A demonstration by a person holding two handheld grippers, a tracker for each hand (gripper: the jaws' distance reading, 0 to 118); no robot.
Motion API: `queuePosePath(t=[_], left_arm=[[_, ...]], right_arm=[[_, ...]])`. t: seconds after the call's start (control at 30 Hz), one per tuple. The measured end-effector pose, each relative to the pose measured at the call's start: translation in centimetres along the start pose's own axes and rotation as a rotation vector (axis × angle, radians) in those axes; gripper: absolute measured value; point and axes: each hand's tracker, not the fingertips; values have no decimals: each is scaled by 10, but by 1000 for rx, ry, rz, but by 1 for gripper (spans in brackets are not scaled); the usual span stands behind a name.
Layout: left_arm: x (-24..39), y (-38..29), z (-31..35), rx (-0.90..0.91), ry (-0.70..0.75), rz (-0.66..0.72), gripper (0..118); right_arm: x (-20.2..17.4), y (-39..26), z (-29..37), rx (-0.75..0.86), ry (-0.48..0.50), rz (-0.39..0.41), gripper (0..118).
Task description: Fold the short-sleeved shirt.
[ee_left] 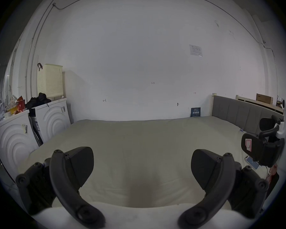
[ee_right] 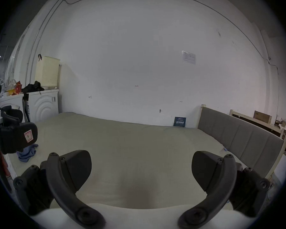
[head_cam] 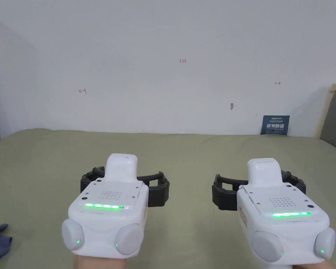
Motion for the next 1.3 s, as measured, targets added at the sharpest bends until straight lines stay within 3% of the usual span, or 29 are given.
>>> queuePosePath(t=[0.77, 1.13, 1.23, 1.3], left_arm=[[-1, 1, 1, -12, -6, 32, 118], [-4, 0, 4, -10, -6, 23, 118], [-5, 2, 3, -14, -7, 28, 118], [-5, 3, 3, -10, -2, 30, 118]], right_arm=[[6, -2, -3, -17, -4, -48, 118], [3, -1, -7, -8, -32, -20, 118], [3, -4, -5, 64, -58, 4, 118], [7, 1, -5, 29, -16, -17, 118]])
